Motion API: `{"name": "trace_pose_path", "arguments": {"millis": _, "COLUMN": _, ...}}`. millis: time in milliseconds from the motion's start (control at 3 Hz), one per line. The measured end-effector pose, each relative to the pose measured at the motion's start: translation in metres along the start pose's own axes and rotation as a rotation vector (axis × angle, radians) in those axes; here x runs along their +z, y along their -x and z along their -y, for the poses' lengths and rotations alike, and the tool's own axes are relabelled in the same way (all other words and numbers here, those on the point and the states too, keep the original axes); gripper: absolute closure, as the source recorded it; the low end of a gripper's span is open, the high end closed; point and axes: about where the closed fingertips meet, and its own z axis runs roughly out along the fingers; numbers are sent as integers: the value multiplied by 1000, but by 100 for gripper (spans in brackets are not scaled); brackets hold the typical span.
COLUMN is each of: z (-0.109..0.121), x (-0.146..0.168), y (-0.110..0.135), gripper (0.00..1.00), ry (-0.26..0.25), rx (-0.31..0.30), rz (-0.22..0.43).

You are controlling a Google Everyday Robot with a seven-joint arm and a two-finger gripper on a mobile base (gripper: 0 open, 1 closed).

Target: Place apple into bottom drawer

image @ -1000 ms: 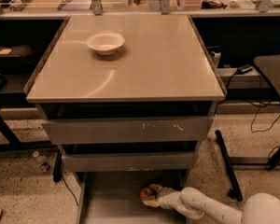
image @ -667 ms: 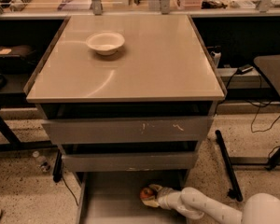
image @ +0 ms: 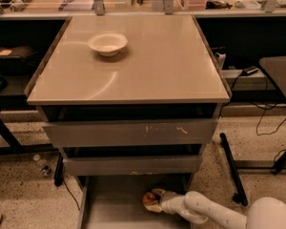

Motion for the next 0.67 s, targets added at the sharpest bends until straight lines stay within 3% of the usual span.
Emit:
{"name": "trace_pose_path", "arguments": {"millis": 333, "z": 0, "x": 0, "y": 0, "gripper": 0, "ry": 0, "rx": 0, "rz": 0}}
{"name": "trace_pose_path", "arguments": {"millis": 667, "z": 0, "x": 0, "y": 0, "gripper": 0, "ry": 0, "rx": 0, "rz": 0}}
